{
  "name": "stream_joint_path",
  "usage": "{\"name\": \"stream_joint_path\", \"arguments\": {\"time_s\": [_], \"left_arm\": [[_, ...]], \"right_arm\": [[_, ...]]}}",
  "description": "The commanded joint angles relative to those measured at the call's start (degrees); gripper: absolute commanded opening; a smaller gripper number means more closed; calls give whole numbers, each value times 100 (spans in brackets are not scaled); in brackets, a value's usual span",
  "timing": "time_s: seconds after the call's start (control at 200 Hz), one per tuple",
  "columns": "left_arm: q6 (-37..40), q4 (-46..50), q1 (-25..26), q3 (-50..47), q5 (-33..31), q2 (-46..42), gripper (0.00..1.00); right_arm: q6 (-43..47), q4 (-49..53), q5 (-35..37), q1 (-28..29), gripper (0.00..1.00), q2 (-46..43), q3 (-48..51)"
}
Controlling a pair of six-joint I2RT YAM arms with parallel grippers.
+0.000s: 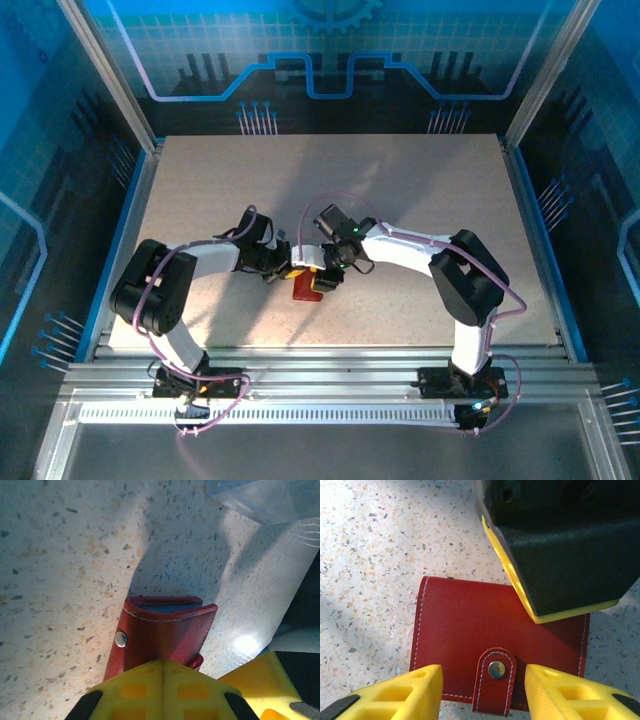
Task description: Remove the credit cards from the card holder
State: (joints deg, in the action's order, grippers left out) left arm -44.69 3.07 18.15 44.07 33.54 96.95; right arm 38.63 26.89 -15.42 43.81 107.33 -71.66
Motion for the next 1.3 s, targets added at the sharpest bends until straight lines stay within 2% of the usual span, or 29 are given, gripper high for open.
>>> {"name": "stream_joint_path", "arguments": {"time_s": [0.0, 0.3, 0.735, 1.01, 1.296], "left_arm": [[92, 4, 4, -89, 136, 168, 0], [109, 103, 4, -33, 127, 269, 0], [101, 111, -11, -55, 136, 337, 0], [-163, -210, -171, 61, 575, 137, 0], [381, 660, -246, 867, 537, 288, 0]], "right_arm": [[-4, 176, 191, 101, 47, 152, -181], [-125, 106, 430, 153, 45, 295, -235], [-110, 149, 794, 314, 38, 510, -314], [-235, 19, 639, 236, 38, 149, -208], [-355, 232, 396, 73, 39, -351, -134]]}}
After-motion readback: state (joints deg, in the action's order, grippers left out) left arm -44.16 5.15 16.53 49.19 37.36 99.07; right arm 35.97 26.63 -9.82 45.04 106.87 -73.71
